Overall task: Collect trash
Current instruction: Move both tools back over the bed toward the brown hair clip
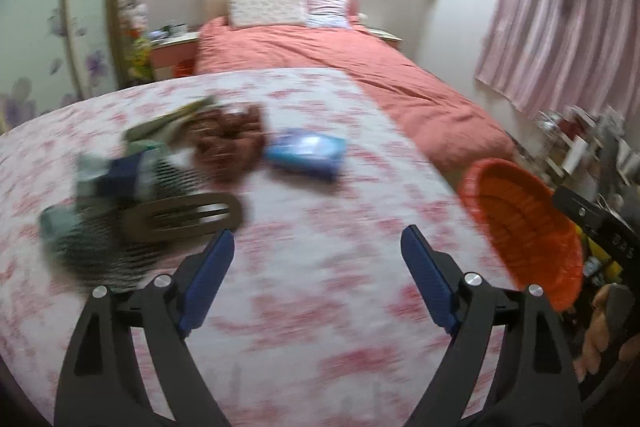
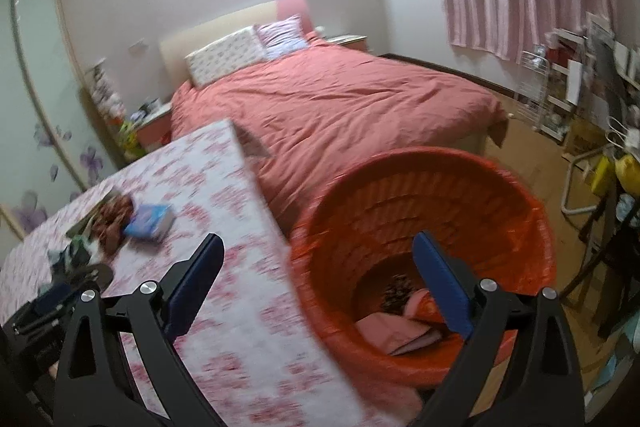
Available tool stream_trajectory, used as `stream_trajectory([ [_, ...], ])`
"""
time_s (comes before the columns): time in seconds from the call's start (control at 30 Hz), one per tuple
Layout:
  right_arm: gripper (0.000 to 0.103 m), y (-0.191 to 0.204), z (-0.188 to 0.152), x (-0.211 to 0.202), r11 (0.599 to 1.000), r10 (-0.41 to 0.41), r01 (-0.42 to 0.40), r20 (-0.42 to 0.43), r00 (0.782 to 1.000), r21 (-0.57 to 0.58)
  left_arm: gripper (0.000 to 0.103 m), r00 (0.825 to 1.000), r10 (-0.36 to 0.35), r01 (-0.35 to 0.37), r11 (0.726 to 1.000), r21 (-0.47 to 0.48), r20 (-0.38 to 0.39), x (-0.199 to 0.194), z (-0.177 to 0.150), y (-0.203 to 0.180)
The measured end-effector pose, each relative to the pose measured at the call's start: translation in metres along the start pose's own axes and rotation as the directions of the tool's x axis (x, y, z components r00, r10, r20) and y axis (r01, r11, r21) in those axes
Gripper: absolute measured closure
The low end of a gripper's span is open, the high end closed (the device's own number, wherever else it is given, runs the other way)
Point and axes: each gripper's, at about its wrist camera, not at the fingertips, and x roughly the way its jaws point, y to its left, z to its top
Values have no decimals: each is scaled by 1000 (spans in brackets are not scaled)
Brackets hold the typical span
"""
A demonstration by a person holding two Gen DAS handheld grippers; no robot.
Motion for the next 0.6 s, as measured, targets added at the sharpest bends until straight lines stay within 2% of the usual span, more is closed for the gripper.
stream_trajectory([
  [0.3,8,65,-17,10,988,62,-71,-71,996,-134,19,988,156,-153,980,-129,8,-25,-13,94],
  [0.6,8,129,-33,28,970,121,-149,-154,981,-193,19,974,226,-224,954,-198,-15,-34,-26,140],
])
